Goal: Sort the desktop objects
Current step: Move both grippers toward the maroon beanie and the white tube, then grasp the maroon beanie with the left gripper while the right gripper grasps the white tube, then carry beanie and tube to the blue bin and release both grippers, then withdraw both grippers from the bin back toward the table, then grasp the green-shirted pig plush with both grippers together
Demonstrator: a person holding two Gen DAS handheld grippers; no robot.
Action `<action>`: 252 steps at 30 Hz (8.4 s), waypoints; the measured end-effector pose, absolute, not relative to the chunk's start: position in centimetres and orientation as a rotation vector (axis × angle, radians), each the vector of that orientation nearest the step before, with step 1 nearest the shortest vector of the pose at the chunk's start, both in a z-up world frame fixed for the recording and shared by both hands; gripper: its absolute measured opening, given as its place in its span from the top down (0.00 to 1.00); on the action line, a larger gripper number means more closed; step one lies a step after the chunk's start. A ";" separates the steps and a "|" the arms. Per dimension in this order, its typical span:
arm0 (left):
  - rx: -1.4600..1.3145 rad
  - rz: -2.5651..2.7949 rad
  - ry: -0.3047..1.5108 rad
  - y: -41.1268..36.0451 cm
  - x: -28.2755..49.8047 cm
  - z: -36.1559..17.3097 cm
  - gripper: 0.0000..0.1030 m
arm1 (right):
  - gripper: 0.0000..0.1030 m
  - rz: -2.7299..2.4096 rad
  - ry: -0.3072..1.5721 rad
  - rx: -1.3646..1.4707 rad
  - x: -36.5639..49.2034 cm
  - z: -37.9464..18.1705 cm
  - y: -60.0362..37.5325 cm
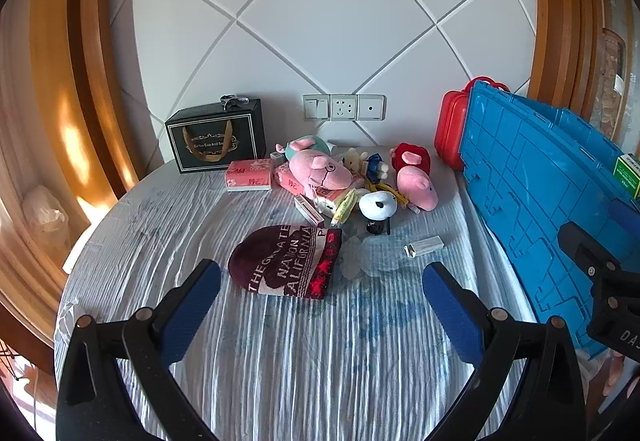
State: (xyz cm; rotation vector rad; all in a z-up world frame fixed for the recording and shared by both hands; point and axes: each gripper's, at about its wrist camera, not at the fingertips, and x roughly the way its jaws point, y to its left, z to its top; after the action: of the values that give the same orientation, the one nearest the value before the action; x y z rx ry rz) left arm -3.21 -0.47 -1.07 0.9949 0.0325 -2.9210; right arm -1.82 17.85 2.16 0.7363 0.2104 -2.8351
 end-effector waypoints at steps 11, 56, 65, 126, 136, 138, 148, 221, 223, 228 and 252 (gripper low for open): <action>1.184 -2.747 0.105 -4.7 -9.0 -6.1 0.00 | 0.00 -2.779 0.205 0.878 -7.0 -1.0 16.8; 1.695 -2.406 0.266 -11.3 -29.4 -25.2 0.41 | 0.00 -2.507 -0.155 1.771 -32.1 -22.6 18.9; 1.663 -2.472 0.148 -10.5 -27.6 -22.7 0.69 | 0.31 -2.468 -0.141 1.807 -33.1 -21.6 17.6; 0.470 -3.709 -0.338 34.4 -8.1 19.9 0.89 | 0.73 -3.275 -0.089 0.769 -5.5 15.1 42.7; 0.816 -3.689 -0.506 42.8 -7.8 14.0 0.83 | 0.73 -3.269 -0.146 1.063 -6.8 9.8 50.0; 0.843 -3.685 -0.492 42.6 -7.7 13.5 0.72 | 0.73 -3.255 -0.145 1.096 -6.8 9.3 50.2; 0.757 -3.693 -0.425 40.6 -7.1 12.9 0.18 | 0.51 -3.239 -0.109 1.174 -7.3 6.6 50.4; 1.505 -2.633 -0.034 -13.3 -33.8 -20.1 0.11 | 0.00 -2.327 0.140 1.352 -40.1 -16.1 -2.8; 1.495 -2.639 0.007 -15.0 -31.1 -19.4 0.11 | 0.00 -2.244 0.181 1.356 -37.8 -17.0 -4.5; 1.418 -2.685 0.037 -18.0 -27.4 -16.7 0.11 | 0.00 -2.116 0.329 1.346 -31.9 -18.7 -6.2; 1.611 -2.646 0.181 -13.8 -21.3 -22.3 0.10 | 0.00 -2.124 0.311 1.439 -26.5 -20.2 -0.8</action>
State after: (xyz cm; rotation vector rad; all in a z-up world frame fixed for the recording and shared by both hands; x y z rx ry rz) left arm -21.29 -13.85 -22.28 1.6115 0.1809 -2.6457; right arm -26.46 -0.81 -20.17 1.4391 0.3114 -2.1244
